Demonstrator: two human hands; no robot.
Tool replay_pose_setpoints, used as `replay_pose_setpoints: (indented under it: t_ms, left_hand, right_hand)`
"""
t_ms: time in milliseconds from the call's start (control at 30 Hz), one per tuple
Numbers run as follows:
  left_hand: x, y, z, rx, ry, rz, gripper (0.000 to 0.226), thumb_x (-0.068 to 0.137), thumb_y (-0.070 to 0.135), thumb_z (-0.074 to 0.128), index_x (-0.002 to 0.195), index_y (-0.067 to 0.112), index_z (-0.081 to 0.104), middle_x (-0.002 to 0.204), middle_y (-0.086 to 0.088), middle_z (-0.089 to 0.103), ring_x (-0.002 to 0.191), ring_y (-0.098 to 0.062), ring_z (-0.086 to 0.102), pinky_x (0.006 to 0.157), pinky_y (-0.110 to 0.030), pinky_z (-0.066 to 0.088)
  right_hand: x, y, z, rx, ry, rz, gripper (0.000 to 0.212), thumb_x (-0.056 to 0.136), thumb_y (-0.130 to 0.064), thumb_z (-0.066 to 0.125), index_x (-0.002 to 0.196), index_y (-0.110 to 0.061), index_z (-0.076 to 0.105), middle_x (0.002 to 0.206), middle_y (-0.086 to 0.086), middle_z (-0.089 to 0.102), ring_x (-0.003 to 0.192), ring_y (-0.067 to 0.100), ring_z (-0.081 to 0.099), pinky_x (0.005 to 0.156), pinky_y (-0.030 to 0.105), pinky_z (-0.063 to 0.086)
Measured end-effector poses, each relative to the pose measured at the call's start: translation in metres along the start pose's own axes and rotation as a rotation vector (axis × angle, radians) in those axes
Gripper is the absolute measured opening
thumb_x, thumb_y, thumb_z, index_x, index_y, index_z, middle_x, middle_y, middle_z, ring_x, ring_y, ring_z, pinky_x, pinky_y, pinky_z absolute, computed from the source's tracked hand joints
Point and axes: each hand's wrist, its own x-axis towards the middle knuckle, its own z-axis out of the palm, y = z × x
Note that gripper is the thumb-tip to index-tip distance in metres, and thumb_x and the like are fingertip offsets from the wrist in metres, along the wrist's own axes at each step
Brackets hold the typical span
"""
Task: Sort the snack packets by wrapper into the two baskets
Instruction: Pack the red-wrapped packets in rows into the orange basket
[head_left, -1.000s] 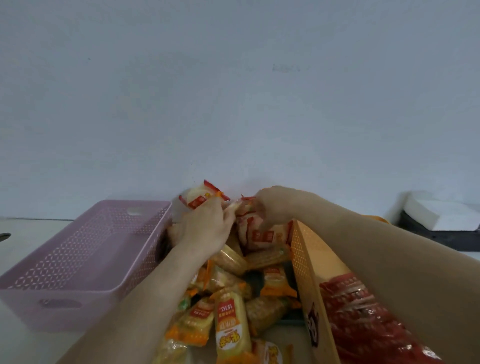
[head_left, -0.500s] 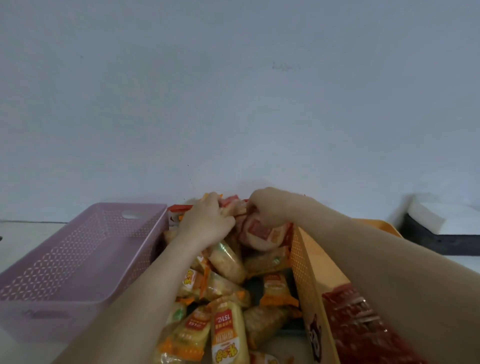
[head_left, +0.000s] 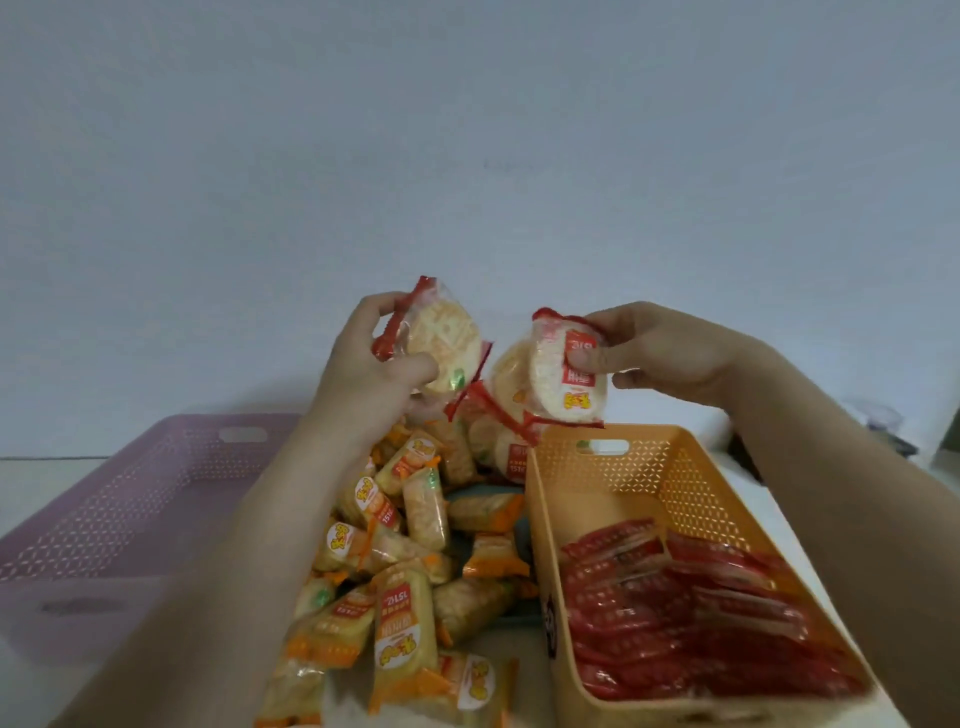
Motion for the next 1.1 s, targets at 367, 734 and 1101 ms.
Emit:
replay_pose_setpoints:
  t_ms: [367, 734, 1101]
  left_hand:
    - [-0.035, 0.01, 0.07, 0.25, -0.191, 0.078, 0.031, 0.089, 0.011, 0.064, 0.111, 0.031, 0.055, 0.093, 0.004, 0.066, 0.06, -0.005, 0.067, 0.053, -0.016, 0.049]
    - [-0.044, 0.004, 0.085, 0.484, -0.279, 0.177, 0.038, 0.087, 0.018, 0.069, 0.108, 0.044, 0.052, 0.101, 0.023, 0.057, 0.089, 0.01, 0.056, 0.064, -0.001, 0.04]
    - [-0.046, -0.012, 0.12, 0.643, -0.257, 0.171, 0.05, 0.076, 0.035, 0.08, 0.114, 0.041, 0.047, 0.117, 0.013, 0.06, 0.106, -0.015, 0.06, 0.092, -0.038, 0.05]
  right_hand:
    - [-0.04, 0.062, 0.02, -0.309, 0.097, 0.05, 0.042, 0.079, -0.018, 0.077, 0.119, -0.017, 0.064, 0.104, 0.003, 0.07, 0.096, 0.021, 0.067, 0.089, 0.036, 0.053]
    - [-0.059, 0.064, 0.031, -0.131, 0.002, 0.05, 0.069, 0.084, -0.021, 0.072, 0.14, -0.038, 0.034, 0.134, -0.002, 0.048, 0.108, 0.019, 0.06, 0.082, 0.037, 0.059]
    - [-0.077, 0.064, 0.009, -0.221, 0.301, -0.12, 0.023, 0.085, -0.031, 0.071, 0.103, -0.017, 0.07, 0.096, -0.003, 0.072, 0.089, 0.012, 0.066, 0.081, 0.037, 0.055]
